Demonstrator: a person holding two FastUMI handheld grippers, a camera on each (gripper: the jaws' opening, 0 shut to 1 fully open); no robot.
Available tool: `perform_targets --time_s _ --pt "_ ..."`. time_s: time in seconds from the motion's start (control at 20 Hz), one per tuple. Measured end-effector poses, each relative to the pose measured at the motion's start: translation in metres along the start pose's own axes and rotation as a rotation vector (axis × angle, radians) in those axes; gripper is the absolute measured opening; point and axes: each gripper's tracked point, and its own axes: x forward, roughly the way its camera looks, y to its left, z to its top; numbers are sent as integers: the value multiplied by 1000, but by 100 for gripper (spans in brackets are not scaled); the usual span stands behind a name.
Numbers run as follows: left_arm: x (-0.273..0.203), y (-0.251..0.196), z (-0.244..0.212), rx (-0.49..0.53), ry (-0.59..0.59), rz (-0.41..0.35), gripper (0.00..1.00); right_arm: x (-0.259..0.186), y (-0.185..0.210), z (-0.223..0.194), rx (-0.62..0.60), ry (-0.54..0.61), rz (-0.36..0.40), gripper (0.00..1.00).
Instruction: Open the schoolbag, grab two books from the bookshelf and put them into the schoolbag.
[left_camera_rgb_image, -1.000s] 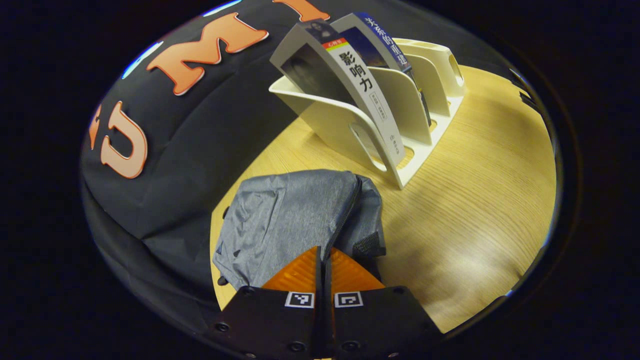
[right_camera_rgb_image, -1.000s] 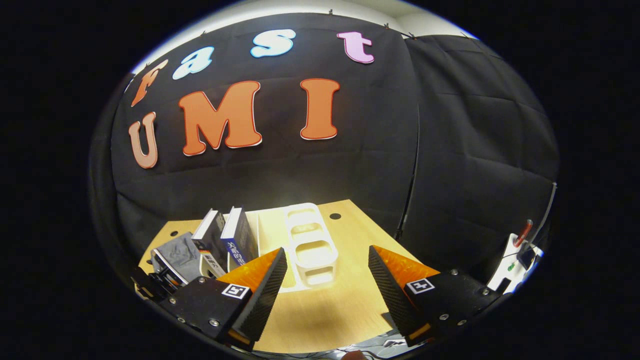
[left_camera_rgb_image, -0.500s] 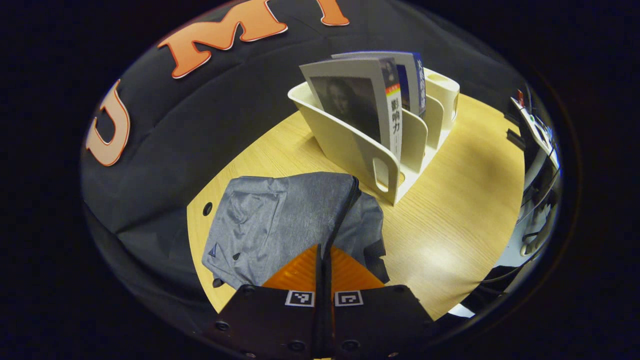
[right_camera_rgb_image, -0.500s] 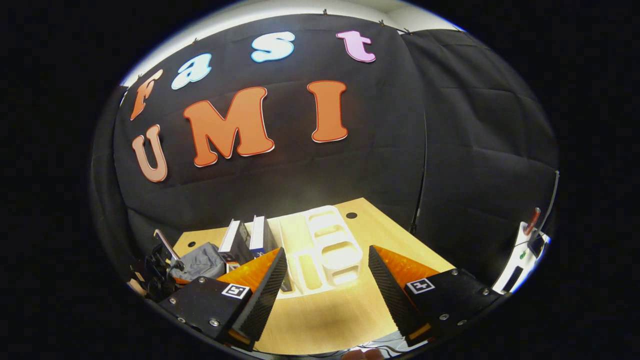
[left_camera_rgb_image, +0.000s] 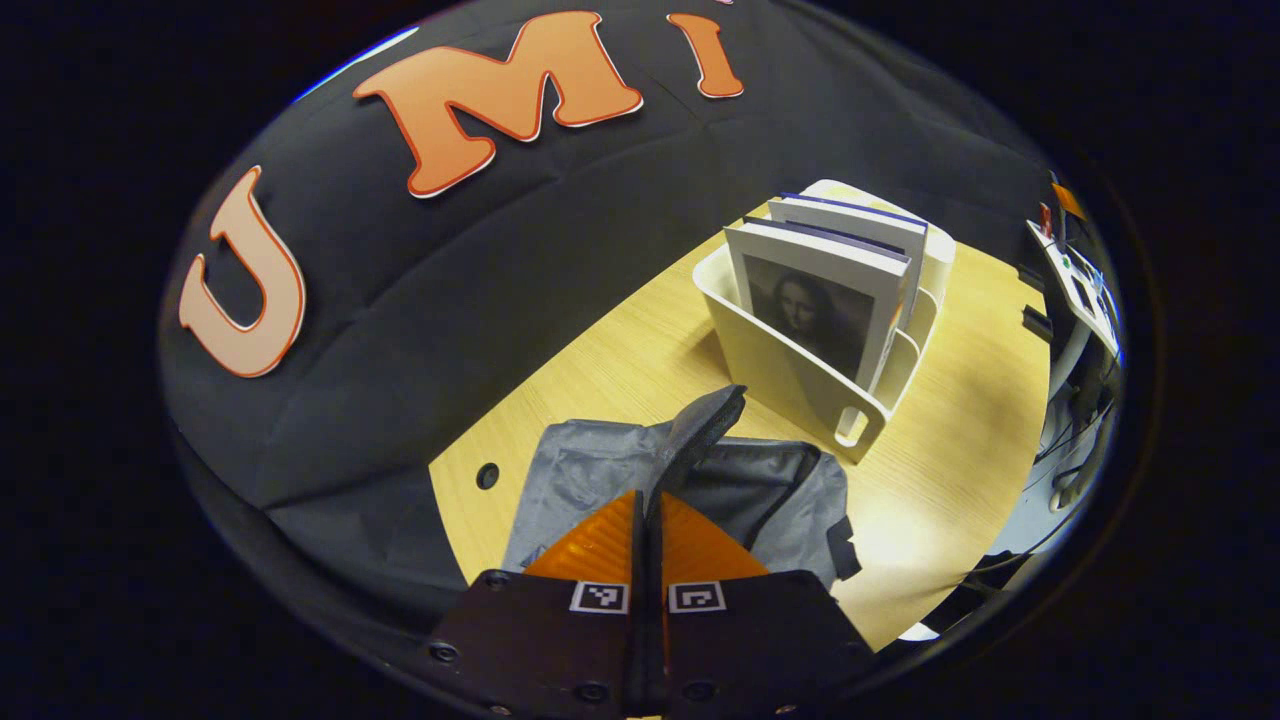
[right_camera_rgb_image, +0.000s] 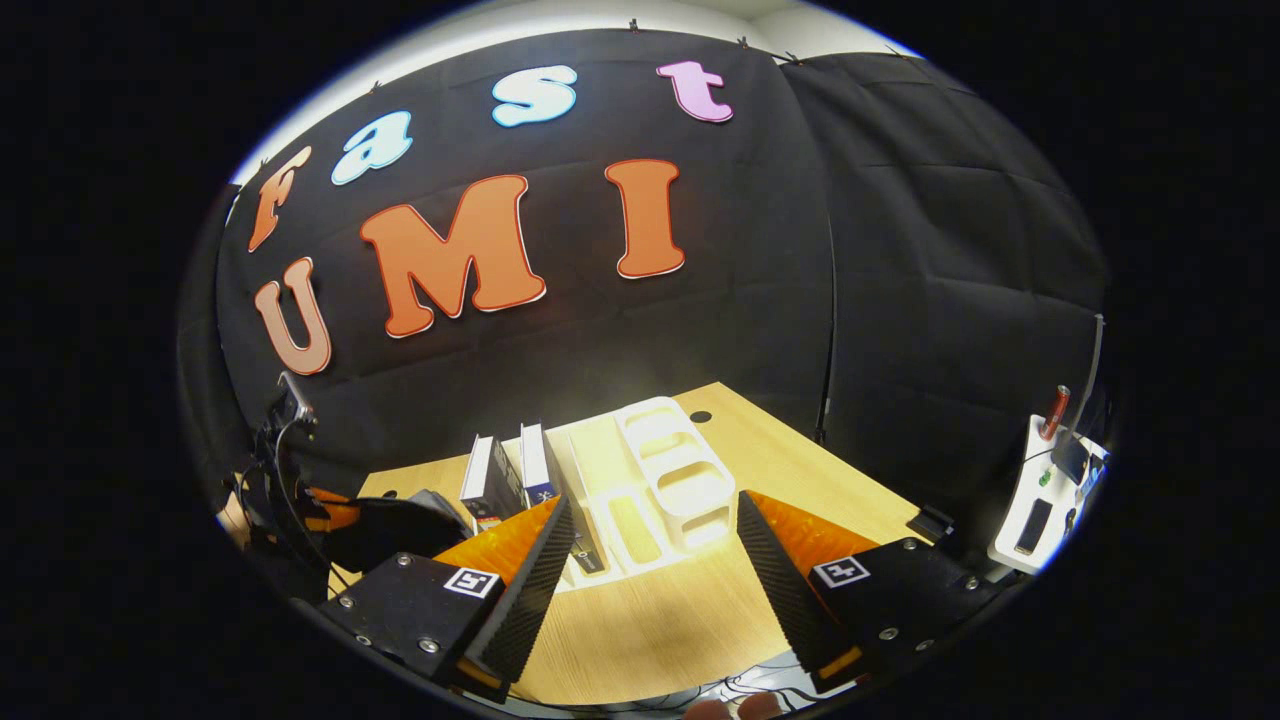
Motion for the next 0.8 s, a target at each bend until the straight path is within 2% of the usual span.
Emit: perform_targets --time_s 0.3,0.5,0.8 --pt "1 39 23 -15 -49 -10 0 -8 12 -4 13 5 -23 98" --pt "10 35 23 -34 -49 -57 1 3 54 9 -7 87 85 98" --pt "19 23 16 -90 -60 -117 0 46 142 53 -174 262 238 98"
